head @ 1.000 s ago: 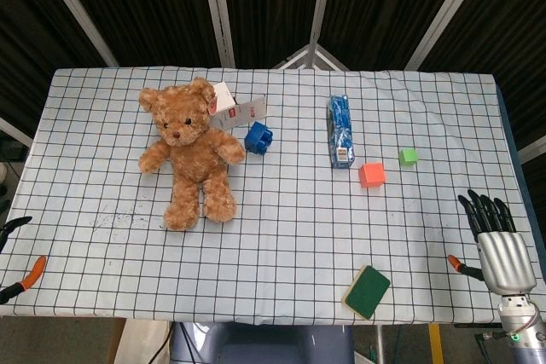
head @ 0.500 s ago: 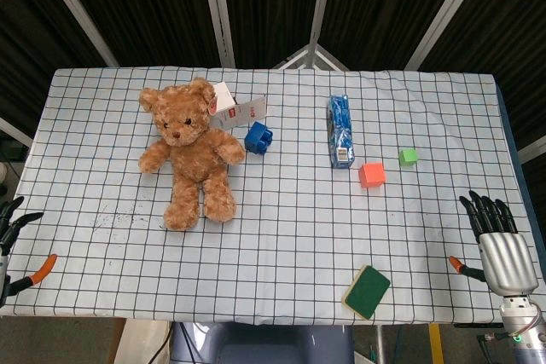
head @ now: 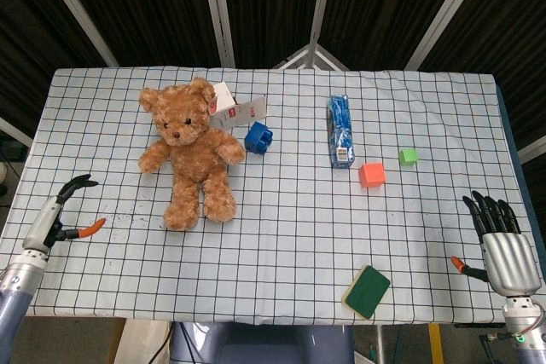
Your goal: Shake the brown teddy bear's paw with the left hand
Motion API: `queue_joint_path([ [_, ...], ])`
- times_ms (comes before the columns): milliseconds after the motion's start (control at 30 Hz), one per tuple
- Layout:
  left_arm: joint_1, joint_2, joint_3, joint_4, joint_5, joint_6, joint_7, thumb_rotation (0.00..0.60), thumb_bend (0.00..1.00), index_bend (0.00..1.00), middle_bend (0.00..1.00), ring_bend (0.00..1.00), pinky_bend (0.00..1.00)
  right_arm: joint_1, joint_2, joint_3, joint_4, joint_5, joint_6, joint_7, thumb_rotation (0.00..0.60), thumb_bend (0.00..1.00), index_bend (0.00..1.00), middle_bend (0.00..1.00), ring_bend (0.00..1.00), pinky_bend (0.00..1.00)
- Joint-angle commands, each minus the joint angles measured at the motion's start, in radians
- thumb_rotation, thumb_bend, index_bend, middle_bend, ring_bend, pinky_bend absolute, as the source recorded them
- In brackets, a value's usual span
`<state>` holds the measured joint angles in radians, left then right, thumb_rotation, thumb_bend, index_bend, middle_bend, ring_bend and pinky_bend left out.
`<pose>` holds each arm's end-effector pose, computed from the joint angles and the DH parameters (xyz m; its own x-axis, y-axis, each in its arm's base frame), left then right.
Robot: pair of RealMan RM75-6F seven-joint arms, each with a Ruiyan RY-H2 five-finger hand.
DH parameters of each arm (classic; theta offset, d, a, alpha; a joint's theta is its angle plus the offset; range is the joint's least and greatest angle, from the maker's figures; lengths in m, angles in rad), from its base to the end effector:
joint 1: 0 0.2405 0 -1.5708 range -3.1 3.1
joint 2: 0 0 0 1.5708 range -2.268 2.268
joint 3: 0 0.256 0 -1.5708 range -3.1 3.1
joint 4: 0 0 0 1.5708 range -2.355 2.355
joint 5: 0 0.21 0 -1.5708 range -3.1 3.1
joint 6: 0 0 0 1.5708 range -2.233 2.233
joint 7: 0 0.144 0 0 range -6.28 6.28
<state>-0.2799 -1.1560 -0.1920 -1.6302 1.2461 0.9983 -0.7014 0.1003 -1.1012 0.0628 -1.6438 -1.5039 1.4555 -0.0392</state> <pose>-0.2994 0.2608 0.1120 -0.4267 0.1945 0.8833 0.8971 0.2147 0.3861 -0.3031 -0.1880 0.1594 0.4183 -0.0130 0.9082 -0.9080 -0.0310 0.4177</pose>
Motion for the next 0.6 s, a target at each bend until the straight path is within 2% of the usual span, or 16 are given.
queue_joint_path([
  [33,-0.1,-0.081,-0.067,0.103,-0.085,-0.146,-0.151,0.6,0.36,0.25,0.09,0.0,0.0,0.004,0.0,0.0,0.002,0.003,-0.007,0.002,0.6,0.1,0.0,0.0,0.0,0.0],
  [267,-0.137,-0.165,-0.131,0.219,-0.114,-0.244,-0.375,0.6,0.36,0.25,0.1,0.0,0.0,0.006,0.001,0.002,0.004,0.009,-0.013,0.008,0.6,0.1,0.0,0.0,0.0,0.0],
  [400,-0.146,-0.204,-0.147,0.274,-0.121,-0.243,-0.407,0.6,0.36,0.25,0.13,0.0,0.0,0.008,0.001,0.003,0.006,0.015,-0.019,0.009,0.6,0.1,0.0,0.0,0.0,0.0],
  [600,-0.186,-0.269,-0.181,0.358,-0.135,-0.297,-0.478,0.6,0.36,0.25,0.15,0.0,0.0,0.017,-0.004,0.006,0.011,0.026,-0.038,0.002,0.6,0.1,0.0,0.0,0.0,0.0],
])
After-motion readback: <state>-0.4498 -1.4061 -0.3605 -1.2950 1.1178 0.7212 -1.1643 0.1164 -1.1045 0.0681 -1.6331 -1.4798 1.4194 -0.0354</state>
